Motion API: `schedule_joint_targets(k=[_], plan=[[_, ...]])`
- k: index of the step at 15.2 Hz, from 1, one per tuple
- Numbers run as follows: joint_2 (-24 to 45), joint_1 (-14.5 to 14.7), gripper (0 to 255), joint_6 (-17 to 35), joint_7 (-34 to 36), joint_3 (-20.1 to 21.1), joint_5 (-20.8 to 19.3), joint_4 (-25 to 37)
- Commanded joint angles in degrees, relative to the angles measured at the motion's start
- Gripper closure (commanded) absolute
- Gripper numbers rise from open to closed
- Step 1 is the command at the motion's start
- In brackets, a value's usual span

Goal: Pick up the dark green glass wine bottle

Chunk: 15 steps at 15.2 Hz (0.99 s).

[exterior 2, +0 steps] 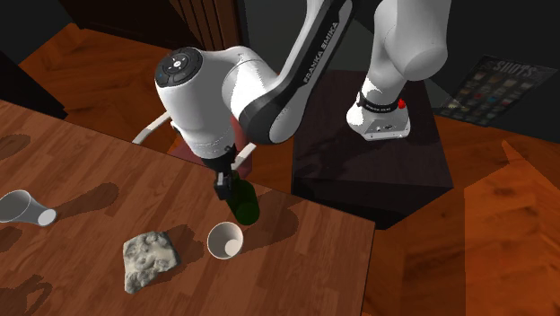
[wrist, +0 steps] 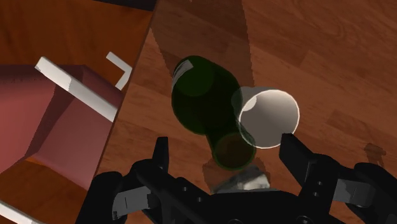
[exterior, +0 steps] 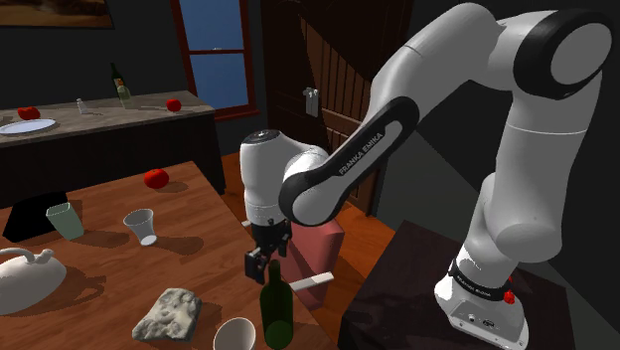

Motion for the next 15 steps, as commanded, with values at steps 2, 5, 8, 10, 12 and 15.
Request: schedule_joint_targets(k=[2,5,8,10,12,15], plan=[[1.0,0.2,0,1.2,0.4,-0.1,-0.6,-0.3],[0.9,0.2,255,1.2,0.5,-0.1,-0.6,-0.3],[0.9,0.2,255,1.2,0.5,-0.1,-0.6,-0.3],[0.9,0.2,255,1.2,0.5,-0.1,-0.6,-0.3],[1.0,0.2,255,1.2,0.5,-0.1,-0.6,-0.3],[-0.8,-0.1,255,-0.9,-0.2,0.1,0.5,0.3]])
